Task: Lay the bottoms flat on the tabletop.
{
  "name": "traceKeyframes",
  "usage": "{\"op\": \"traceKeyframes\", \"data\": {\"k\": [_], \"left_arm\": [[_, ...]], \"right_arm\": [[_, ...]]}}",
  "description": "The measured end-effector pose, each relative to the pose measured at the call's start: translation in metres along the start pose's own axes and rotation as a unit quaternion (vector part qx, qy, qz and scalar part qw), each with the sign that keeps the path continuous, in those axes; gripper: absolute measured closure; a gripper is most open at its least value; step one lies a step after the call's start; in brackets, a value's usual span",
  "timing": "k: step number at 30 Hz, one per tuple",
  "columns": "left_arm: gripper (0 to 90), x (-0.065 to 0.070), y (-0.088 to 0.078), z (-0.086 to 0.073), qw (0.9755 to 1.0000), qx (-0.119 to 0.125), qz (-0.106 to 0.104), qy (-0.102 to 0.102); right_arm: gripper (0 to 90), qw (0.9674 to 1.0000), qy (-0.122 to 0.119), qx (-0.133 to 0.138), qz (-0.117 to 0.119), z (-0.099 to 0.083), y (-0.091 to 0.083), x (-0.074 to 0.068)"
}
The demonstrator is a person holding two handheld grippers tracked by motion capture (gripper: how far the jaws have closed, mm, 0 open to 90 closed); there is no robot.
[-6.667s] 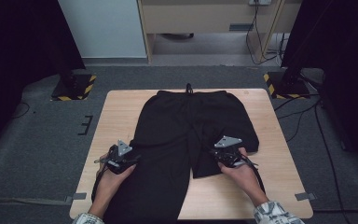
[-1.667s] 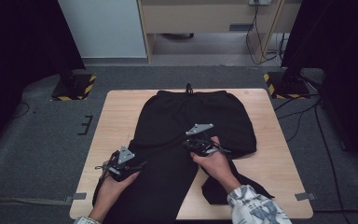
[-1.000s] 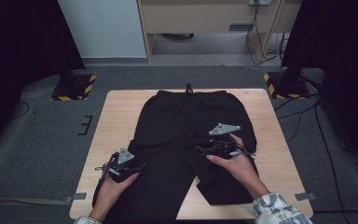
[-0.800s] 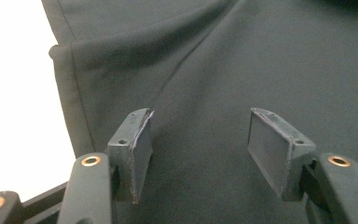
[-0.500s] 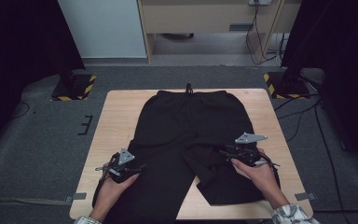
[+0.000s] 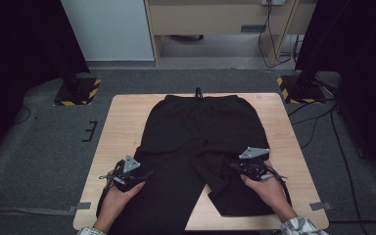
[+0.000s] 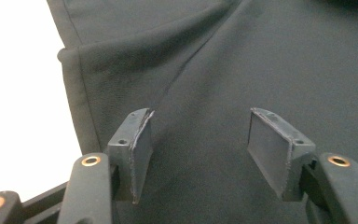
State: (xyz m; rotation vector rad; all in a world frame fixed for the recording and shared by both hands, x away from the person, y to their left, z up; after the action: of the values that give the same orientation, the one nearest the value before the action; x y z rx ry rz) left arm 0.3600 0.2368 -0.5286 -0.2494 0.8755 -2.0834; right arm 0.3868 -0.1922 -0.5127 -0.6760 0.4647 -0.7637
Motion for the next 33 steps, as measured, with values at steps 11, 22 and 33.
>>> {"op": "traceKeyframes", "data": {"k": [11, 22, 33], "left_arm": [[39.0, 0.001, 0.000, 0.001, 1.0000, -0.002, 0.002, 0.003], [39.0, 0.002, 0.002, -0.001, 1.0000, -0.006, 0.002, 0.001], [39.0, 0.002, 0.001, 0.000, 1.0000, -0.002, 0.000, 0.004]], "right_arm": [[88.9, 0.9980, 0.042, -0.031, -0.036, -0.065, -0.073, 0.039], [72.2, 0.9963, 0.068, 0.026, -0.045, -0.044, -0.071, 0.057], [77.8, 0.9954, 0.055, 0.013, -0.077, -0.026, -0.021, 0.061]]}}
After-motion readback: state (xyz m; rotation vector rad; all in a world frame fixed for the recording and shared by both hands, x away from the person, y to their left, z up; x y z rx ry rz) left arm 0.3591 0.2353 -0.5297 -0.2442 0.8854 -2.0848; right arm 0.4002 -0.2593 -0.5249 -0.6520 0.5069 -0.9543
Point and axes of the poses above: each handheld gripper's, and its own axes: y roughly forward along the jaws, z roughly out of its top, x roughly to its right, the point moved 1 cm from there along y, roughly forward along the jaws, and after that the axes turned 6 degrees about y, right-handed, at the moved point
